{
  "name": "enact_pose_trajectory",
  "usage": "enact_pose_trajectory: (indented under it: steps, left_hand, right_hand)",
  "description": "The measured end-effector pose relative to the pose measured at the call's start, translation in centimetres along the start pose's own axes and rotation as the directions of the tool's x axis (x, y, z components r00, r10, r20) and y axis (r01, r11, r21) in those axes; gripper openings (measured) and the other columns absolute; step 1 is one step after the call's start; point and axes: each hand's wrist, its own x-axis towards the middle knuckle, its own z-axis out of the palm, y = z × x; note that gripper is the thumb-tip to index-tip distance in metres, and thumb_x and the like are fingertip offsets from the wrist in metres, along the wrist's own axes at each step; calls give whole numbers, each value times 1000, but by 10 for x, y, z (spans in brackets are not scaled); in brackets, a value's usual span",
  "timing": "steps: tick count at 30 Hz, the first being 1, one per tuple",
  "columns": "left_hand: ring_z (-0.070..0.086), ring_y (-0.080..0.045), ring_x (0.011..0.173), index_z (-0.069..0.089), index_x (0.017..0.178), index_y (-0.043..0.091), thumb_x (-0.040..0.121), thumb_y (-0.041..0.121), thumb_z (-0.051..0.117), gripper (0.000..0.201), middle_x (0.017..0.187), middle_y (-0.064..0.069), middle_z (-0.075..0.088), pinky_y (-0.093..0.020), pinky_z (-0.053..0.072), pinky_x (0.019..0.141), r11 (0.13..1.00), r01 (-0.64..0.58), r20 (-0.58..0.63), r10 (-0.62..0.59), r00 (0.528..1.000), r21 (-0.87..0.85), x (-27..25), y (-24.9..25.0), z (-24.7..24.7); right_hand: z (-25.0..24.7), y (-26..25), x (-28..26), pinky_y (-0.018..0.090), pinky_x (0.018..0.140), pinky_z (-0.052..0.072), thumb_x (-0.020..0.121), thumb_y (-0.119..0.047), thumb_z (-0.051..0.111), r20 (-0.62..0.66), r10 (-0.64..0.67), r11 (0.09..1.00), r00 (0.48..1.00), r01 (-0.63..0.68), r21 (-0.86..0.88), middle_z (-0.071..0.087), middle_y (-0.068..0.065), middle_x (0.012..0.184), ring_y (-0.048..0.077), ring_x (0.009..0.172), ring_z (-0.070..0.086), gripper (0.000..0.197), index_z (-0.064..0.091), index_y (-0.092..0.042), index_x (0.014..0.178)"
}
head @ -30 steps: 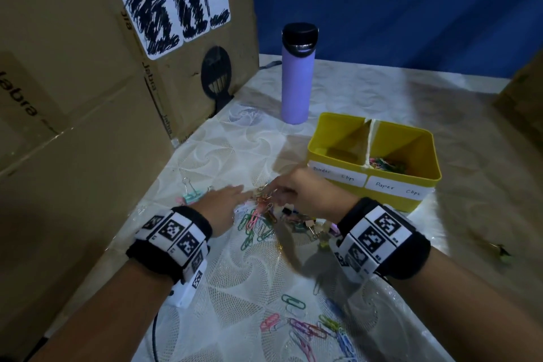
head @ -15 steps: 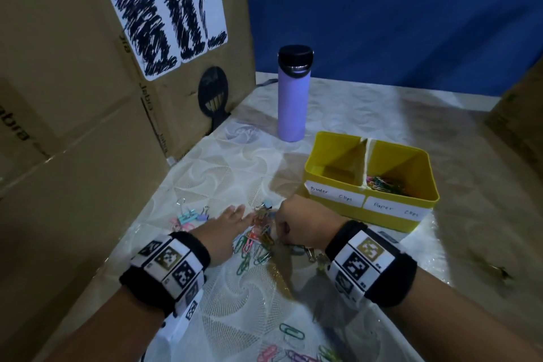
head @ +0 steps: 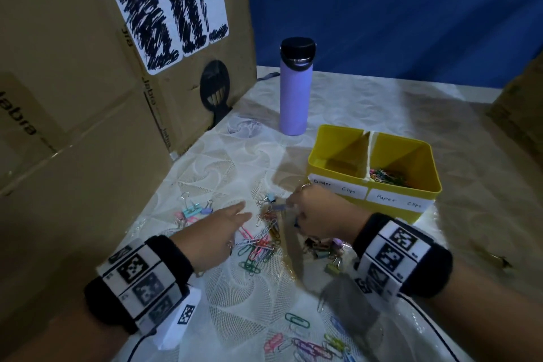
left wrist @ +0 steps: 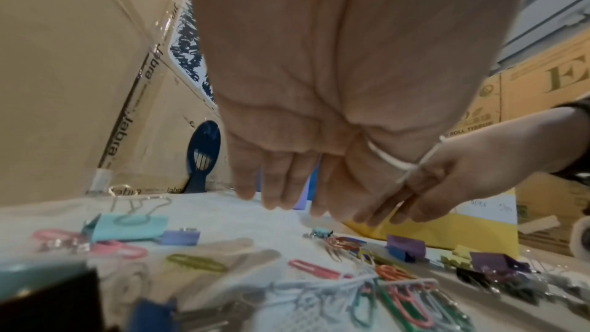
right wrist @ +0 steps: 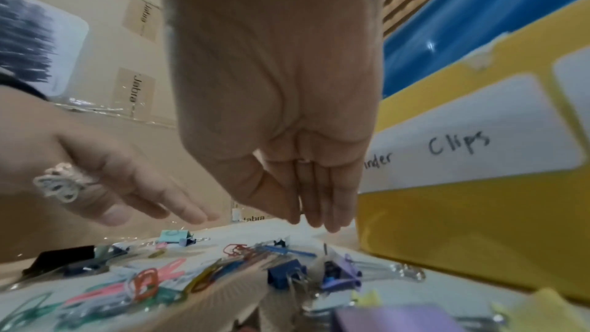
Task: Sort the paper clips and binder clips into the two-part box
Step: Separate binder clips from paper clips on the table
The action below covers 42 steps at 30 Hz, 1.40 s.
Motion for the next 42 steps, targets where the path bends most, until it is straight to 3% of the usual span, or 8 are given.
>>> enact_pose_trajectory:
  steps: [7, 13, 18, 22, 25, 30, 35, 42]
  left_hand:
    - [-18, -19, 145, -15, 146, 13, 99, 37, 29, 69, 153, -5, -30, -33, 0, 120, 991, -34, 347, -12, 938, 126, -14, 9, 14]
    - [-21, -9, 140, -12, 147, 23, 66, 76, 9, 99, 148, 8, -30, -25, -7, 113, 993, -38, 250, 9, 968, 108, -29, -4, 13]
    - [-6, -19, 148, 2, 149, 14, 96, 40, 34, 67, 158, -5, -15, -38, 13, 120, 952, 185, 112, -217, 970, 244, -35, -49, 16]
    - [-7, -18, 148, -5, 148, 11, 98, 38, 30, 67, 158, -5, -16, -39, 13, 121, 945, 216, 157, -259, 953, 247, -40, -63, 27]
    - [-11, -19, 147, -10, 147, 10, 99, 33, 30, 67, 157, -5, -19, -40, 10, 121, 936, 273, 175, -313, 933, 221, -42, -62, 24]
    - [-14, -24, 146, -13, 145, 4, 99, 30, 29, 68, 155, -11, -23, -42, 9, 121, 926, 288, 205, -339, 918, 244, -42, -63, 24]
    - [-12, -24, 147, -14, 145, 4, 98, 32, 20, 65, 154, -12, -24, -38, 7, 121, 926, 274, 198, -329, 923, 260, -47, -59, 23]
    - [33, -28, 137, 32, 140, 4, 94, 15, 39, 47, 153, -10, 24, -36, 30, 112, 945, 326, -22, -326, 945, 6, -35, -54, -11]
  right_hand:
    - [8, -16, 8, 34, 86, 47, 89, -12, 47, 213, -72, 996, 974, 82, -35, 60, 17, 120, 33, 109, 57, 33, 50, -6, 122]
    - [23, -9, -16, 51, 106, 29, 87, -13, 41, 316, -160, 951, 935, 232, -205, 52, 12, 133, 35, 118, 47, 45, 40, -13, 132]
    - [16, -10, -25, 41, 89, 51, 71, -24, 41, 378, -198, 966, 904, 246, -83, 62, 17, 114, 34, 103, 58, 45, 58, -7, 109]
    - [8, -33, -1, 39, 91, 50, 80, -11, 48, 189, -288, 950, 939, 304, -63, 63, 15, 114, 31, 104, 59, 32, 61, -6, 109]
    - [8, -60, 24, 33, 93, 46, 83, -9, 48, 192, -403, 915, 895, 399, 60, 64, 15, 114, 29, 104, 57, 30, 62, -7, 110]
    - [26, -87, 64, 45, 92, 48, 89, -22, 52, 267, -434, 892, 861, 452, -7, 62, 9, 99, 27, 92, 56, 9, 54, -14, 87]
    - [27, -76, 56, 39, 85, 50, 93, -27, 34, 229, -412, 888, 882, 445, -115, 67, 19, 92, 33, 85, 61, 35, 57, 0, 98]
    - [26, -28, 12, 39, 77, 53, 79, -9, 47, 267, -400, 905, 877, 424, -37, 69, 16, 90, 31, 82, 62, 21, 64, -5, 90]
